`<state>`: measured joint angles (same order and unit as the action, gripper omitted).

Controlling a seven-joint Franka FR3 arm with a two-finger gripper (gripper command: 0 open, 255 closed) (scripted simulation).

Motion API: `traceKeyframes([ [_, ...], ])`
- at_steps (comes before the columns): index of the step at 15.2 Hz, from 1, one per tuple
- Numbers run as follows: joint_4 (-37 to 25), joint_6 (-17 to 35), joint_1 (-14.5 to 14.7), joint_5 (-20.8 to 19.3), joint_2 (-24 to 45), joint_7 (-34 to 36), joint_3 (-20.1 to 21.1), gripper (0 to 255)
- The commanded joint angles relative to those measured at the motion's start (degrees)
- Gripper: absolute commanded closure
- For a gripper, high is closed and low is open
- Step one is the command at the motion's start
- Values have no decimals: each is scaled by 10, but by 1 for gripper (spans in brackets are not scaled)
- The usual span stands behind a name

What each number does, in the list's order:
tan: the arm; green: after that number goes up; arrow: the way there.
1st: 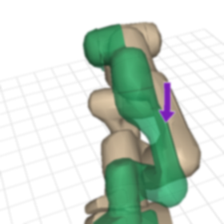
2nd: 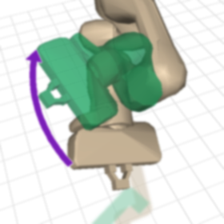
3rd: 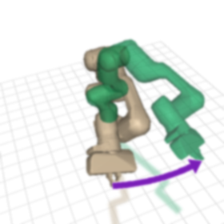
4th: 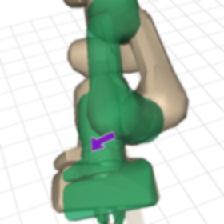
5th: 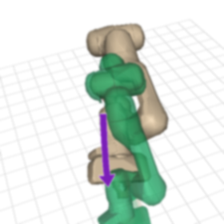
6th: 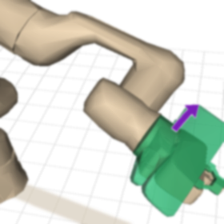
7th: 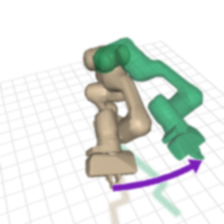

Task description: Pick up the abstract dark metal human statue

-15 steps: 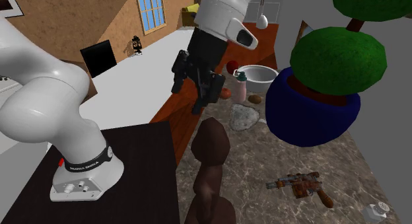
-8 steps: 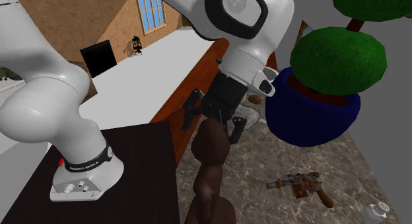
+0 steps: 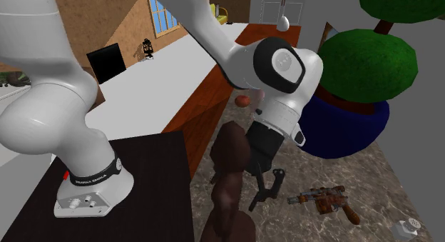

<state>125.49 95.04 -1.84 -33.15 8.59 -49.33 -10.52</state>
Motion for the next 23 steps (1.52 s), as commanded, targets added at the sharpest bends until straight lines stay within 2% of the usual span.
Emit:
traceKeyframes([
  [1,1,14,-1,-8,18,0,-1,0],
  [8,7,48,-4,-8,50,16,-1,0],
  [9,8,48,-4,-8,49,17,-1,255],
  [18,7,48,-4,-8,50,16,-1,255],
  [23,2,18,-2,-8,21,2,-1,255],
])
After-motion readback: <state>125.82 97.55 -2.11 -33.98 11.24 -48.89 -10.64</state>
